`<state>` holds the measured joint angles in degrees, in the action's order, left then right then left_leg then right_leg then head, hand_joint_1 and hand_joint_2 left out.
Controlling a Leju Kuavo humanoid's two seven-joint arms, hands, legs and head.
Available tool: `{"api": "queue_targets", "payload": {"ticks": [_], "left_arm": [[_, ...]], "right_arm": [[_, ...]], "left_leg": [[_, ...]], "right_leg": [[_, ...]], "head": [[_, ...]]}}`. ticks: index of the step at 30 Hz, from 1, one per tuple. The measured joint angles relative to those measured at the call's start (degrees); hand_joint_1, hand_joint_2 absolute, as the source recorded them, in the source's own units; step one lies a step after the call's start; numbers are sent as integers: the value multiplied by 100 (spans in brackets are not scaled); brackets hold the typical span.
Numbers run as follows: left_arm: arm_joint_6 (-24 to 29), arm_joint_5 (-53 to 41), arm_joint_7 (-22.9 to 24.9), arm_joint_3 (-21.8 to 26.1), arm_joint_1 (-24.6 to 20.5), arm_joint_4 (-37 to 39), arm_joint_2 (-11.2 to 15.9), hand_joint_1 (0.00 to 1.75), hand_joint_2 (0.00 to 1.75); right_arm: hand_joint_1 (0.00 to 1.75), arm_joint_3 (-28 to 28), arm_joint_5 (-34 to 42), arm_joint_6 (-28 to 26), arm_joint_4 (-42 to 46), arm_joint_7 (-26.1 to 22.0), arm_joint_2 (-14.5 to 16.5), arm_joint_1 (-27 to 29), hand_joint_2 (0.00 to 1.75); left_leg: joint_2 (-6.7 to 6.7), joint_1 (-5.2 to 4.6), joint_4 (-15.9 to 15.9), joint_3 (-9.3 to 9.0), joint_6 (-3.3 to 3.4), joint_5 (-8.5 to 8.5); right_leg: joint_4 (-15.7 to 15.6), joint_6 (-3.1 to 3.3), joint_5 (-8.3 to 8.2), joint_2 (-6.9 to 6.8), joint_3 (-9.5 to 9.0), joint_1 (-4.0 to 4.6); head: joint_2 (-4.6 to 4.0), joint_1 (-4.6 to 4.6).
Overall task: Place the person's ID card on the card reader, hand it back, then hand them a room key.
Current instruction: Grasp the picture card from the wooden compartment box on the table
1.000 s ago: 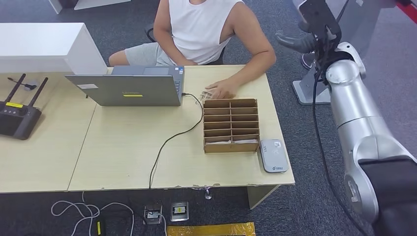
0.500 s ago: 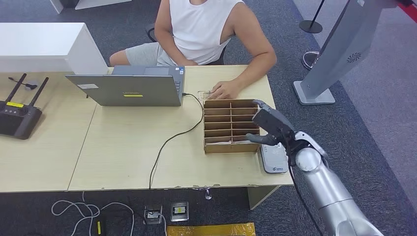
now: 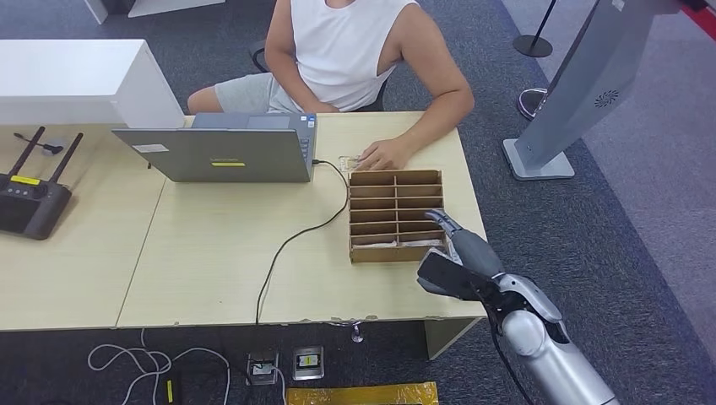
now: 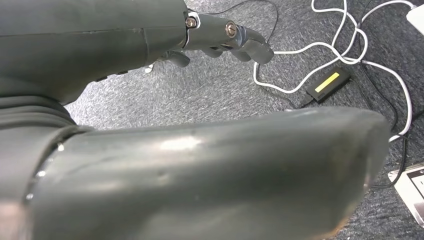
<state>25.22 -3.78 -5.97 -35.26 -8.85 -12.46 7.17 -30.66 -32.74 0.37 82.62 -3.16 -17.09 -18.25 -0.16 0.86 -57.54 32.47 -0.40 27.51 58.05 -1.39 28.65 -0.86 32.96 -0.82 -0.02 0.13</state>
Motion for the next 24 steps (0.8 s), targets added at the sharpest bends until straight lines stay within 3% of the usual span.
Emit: {"api": "queue_targets", "payload": {"ticks": [6, 18, 24], "left_arm": [[19, 8, 0, 0, 1, 0, 0, 0, 0], [46, -24, 0, 0, -2, 0, -4, 0, 0], [50, 16, 0, 0, 1, 0, -21, 0, 0]], "right_arm": [[0, -119, -221, -200, 87, 2, -54, 59, 175], [0, -443, -2247, -729, -20, 265, -136, -69, 175], [0, -561, -2639, -825, -376, 207, 32, -319, 175]], "left_leg": [[0, 0, 0, 1, 0, 0], [0, 0, 1, 2, 0, 0], [0, 0, 1, 3, 0, 0]], "right_leg": [[0, 0, 0, 1, 0, 0], [0, 0, 0, 0, -1, 0], [2, 0, 0, 0, -1, 0]], "head": [[0, 0], [0, -1], [0, -1]]}}
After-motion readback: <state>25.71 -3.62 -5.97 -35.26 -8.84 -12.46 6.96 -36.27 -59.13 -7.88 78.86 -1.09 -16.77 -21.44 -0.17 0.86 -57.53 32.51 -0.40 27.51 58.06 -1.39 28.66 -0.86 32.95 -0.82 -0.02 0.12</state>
